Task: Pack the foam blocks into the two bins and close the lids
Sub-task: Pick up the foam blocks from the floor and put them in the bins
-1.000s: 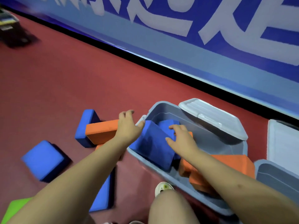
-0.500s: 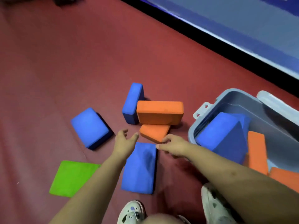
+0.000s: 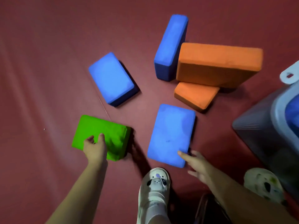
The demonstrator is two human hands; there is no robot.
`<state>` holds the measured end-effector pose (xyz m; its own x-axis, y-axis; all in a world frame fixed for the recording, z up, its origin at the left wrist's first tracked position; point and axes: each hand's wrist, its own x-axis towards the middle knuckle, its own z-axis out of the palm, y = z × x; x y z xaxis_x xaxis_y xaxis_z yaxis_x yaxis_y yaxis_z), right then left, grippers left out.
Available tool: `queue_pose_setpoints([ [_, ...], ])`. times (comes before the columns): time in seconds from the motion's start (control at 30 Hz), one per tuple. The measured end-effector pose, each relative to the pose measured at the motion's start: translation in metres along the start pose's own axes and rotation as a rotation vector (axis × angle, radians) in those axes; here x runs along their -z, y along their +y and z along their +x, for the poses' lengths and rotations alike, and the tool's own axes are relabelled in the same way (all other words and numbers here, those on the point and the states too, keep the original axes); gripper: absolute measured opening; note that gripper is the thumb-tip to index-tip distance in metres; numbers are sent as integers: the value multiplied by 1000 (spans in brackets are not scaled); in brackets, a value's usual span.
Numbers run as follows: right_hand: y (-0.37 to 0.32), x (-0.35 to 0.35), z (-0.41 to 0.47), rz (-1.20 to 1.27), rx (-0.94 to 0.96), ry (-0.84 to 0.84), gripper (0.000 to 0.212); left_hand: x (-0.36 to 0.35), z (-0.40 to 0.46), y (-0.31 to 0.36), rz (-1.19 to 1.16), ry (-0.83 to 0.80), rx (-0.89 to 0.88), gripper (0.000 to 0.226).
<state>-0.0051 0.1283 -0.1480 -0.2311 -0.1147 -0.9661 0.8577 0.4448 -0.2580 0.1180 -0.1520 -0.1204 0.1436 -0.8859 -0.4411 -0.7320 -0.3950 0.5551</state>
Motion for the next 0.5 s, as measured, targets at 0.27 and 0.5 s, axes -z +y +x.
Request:
queue_pose_setpoints([
  [0.27,1,-15,18,111,66,74,47,-6,10,-56,-398,-197,505,67],
  [0.5,-5,-5,29,180,16,20,36,-31,-1,-70,-600,-351,669,29],
])
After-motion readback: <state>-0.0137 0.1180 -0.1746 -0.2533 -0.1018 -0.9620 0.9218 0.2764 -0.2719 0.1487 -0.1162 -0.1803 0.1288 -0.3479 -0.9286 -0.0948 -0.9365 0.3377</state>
